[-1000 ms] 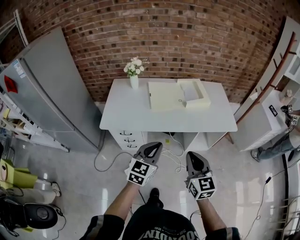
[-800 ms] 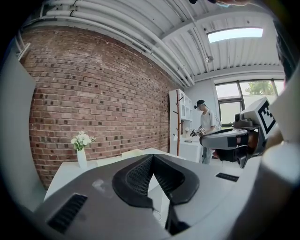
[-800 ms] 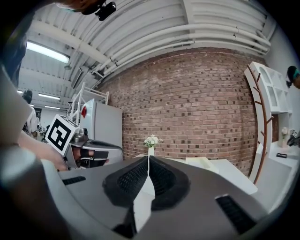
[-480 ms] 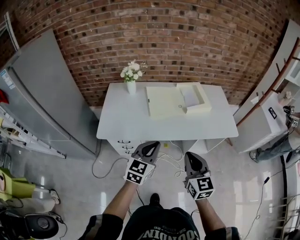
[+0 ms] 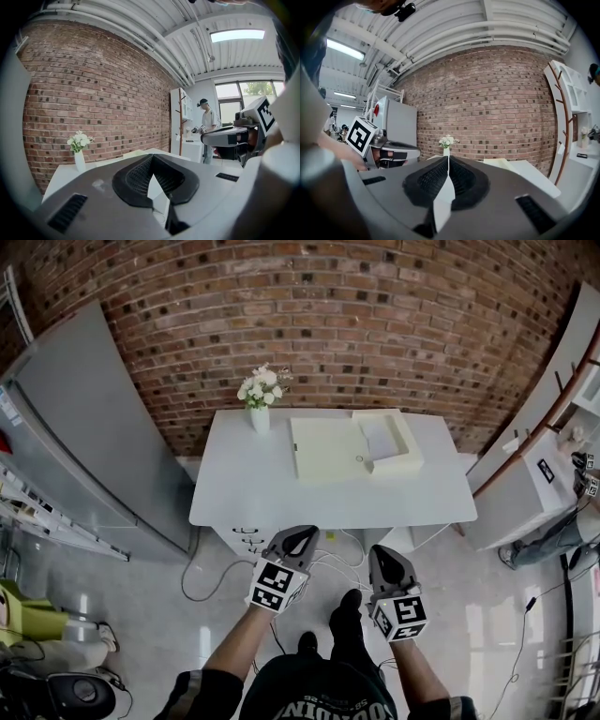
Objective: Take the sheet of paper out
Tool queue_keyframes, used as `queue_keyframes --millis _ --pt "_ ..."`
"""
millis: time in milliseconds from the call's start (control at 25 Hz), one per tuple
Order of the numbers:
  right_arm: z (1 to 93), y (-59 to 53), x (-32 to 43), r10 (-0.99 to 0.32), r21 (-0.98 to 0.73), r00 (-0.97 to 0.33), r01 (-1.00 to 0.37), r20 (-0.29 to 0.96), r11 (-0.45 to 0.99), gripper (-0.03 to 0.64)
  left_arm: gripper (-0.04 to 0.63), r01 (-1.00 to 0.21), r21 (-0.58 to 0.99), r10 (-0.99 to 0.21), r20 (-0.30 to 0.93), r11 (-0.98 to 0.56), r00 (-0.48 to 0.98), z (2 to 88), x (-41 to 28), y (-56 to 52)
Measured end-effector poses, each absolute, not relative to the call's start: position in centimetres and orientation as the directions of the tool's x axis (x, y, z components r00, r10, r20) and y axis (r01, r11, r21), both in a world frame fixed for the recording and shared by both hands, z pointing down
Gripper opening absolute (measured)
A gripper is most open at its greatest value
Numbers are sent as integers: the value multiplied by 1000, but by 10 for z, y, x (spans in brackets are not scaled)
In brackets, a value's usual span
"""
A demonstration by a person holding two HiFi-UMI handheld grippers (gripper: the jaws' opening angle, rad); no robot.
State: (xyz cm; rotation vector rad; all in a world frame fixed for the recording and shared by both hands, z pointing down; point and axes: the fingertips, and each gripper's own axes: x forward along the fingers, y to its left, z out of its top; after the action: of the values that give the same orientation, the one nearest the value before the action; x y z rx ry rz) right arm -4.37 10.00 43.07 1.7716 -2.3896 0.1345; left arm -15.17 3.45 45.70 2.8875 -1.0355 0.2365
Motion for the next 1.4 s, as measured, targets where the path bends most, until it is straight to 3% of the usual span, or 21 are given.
queue_keyframes --millis 960,1400 --pt "432 -57 44 -938 -2 -318 -947 142 321 69 11 -655 -19 -646 186 -756 740 463 -65 -110" --pt "422 -148 87 -906 -22 -399 -916 138 400 69 11 -710 -24 -698 208 -704 685 453 -22 -189"
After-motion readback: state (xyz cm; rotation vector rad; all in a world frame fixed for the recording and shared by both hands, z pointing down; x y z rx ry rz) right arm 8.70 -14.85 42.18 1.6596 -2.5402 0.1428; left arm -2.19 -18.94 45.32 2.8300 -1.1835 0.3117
